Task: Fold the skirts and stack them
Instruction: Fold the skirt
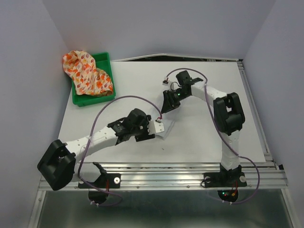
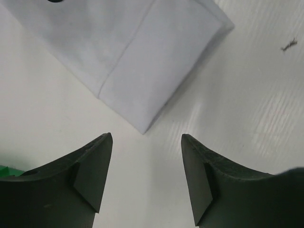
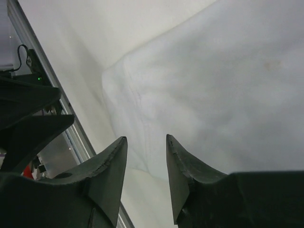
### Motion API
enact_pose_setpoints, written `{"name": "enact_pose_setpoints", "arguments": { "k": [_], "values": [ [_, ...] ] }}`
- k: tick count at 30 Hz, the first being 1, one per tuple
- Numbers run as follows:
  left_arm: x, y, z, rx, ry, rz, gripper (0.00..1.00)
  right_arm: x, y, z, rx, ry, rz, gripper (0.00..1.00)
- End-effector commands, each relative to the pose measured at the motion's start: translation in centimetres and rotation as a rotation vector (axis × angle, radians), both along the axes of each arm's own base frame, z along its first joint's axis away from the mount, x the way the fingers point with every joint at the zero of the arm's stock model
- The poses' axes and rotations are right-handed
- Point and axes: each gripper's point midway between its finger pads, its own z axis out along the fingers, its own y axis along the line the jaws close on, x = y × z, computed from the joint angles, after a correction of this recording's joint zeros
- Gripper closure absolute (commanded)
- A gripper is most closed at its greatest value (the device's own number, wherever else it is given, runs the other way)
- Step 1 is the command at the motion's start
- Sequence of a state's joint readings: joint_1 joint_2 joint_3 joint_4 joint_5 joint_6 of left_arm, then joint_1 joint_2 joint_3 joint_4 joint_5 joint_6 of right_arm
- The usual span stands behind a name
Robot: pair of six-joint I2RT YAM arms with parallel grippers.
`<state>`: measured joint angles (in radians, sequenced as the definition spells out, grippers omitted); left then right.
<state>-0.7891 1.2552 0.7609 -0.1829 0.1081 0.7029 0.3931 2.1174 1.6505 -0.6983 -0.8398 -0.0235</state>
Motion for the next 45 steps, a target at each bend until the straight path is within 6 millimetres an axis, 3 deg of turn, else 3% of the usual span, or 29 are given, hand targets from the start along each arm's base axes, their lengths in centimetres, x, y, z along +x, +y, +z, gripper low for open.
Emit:
{"name": "enact_pose_setpoints", "arguments": {
  "k": [1,2,4,11,16,25,32,36,38,41,42,45],
  "values": [
    [1.4,-0.9,1.0,0.029,-0.270,-0.195,0.32,-3.1,0.8,-2.1,0.010,0.112,0.038,0.58],
    [0.8,-0.7,-0.2,0.048,-0.288,-0.256,0.33,-3.3,0.7,-2.8,0.004,0.120,0.037,0.60],
    [0.8,-1.3,0.0,0.019,-0.340,-0.293,0.33,-4.1,0.3,-4.4,-0.021,0.160,0.033,0.61],
    [0.6,-2.4,-2.9,0.012,-0.309,-0.317,0.33,-5.2,-1.3,-9.5,-0.131,0.219,0.023,0.65],
    [-0.1,-3.2,-3.9,0.000,-0.293,-0.364,0.33,-5.3,-1.6,-10.5,-0.155,0.226,0.021,0.65],
    [-1.8,-2.6,-6.0,0.035,-0.253,-0.443,0.37,-5.0,-1.5,-10.9,-0.166,0.228,0.013,0.65],
    [0.8,-2.5,-7.2,0.103,-0.271,-0.338,0.55,-5.3,-1.7,-11.0,-0.167,0.235,0.024,0.65],
    [0.9,-2.6,-7.3,0.110,-0.280,-0.351,0.59,-5.5,-1.8,-11.3,-0.174,0.253,0.035,0.65],
    [0.9,-2.8,-6.8,0.097,-0.290,-0.360,0.65,-5.4,-1.8,-11.4,-0.177,0.246,0.037,0.65],
    [0.4,-3.0,-6.0,0.092,-0.261,-0.363,0.90,-5.2,-1.8,-11.2,-0.178,0.235,0.041,0.65],
    [0.7,-3.5,-4.9,0.079,-0.264,-0.357,0.98,-5.2,-1.8,-11.0,-0.175,0.232,0.041,0.65],
    [0.2,-4.1,-2.6,0.061,-0.223,-0.346,1.00,-4.7,-1.4,-9.5,-0.152,0.208,0.043,0.64]
  ]
}}
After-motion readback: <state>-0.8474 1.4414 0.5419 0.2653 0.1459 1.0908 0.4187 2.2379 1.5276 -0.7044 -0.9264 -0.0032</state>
